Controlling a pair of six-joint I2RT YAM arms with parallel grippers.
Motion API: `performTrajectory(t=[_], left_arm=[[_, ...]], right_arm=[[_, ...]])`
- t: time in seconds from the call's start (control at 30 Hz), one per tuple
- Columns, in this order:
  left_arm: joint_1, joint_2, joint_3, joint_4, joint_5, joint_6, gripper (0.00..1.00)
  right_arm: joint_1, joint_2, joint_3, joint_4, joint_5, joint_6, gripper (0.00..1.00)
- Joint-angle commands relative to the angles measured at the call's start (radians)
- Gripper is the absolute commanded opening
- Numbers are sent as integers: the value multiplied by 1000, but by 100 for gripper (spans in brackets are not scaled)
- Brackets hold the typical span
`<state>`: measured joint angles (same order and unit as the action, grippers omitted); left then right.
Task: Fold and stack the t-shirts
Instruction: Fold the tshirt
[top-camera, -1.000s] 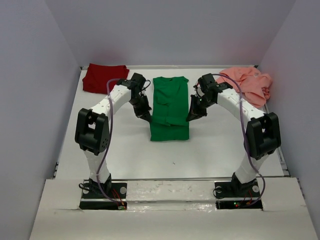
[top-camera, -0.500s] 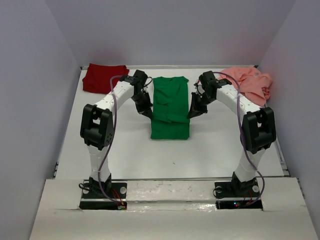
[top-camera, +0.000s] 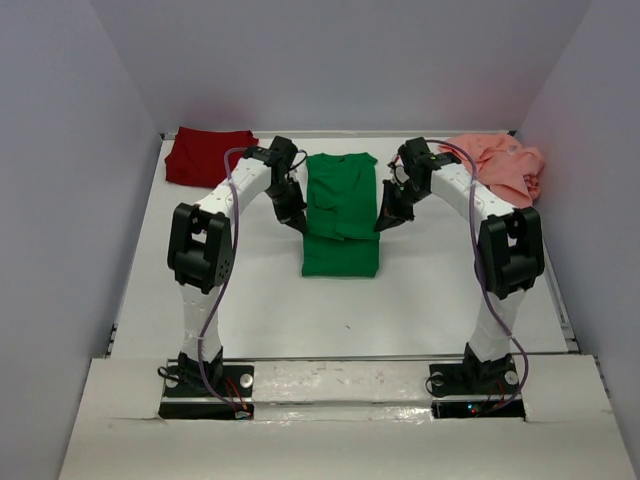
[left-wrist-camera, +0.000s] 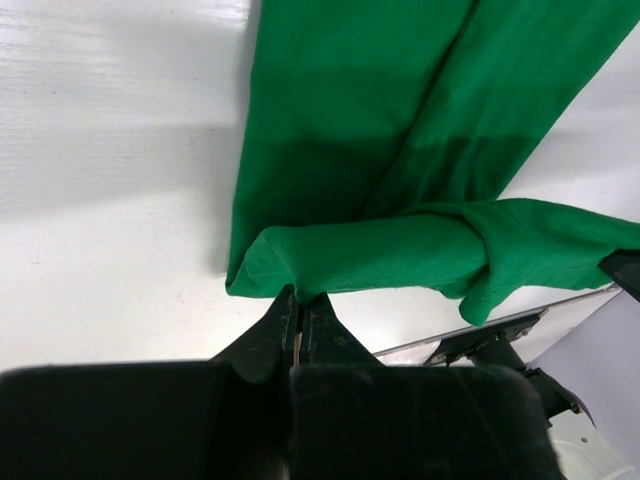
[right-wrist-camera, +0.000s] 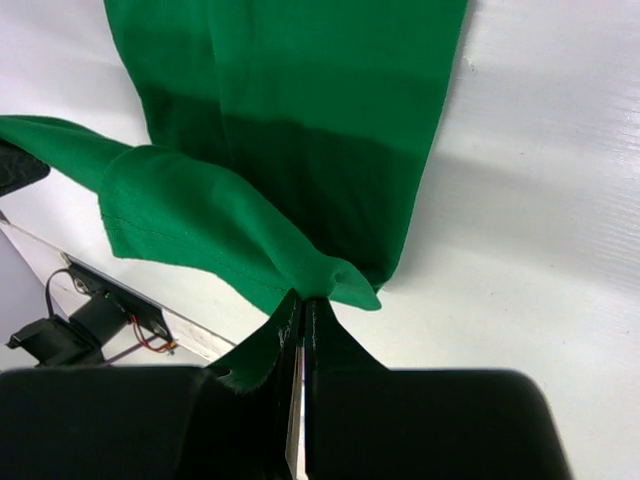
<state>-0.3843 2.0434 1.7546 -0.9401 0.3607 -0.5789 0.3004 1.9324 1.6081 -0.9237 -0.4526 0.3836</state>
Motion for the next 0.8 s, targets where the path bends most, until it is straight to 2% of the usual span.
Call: performTrajectory(t=[0.0,0.37,0.77], left_arm=[[9,0,48,-29,-6,28,0],[10,31,54,-12,3,33,0],[13,90,140,-43,0,42,0]], right_arm=[[-10,10,50,-10,-6,-28,0],[-20,60,81,9,-5,-32,0],[-38,137,177,-1,-21,-43,0]])
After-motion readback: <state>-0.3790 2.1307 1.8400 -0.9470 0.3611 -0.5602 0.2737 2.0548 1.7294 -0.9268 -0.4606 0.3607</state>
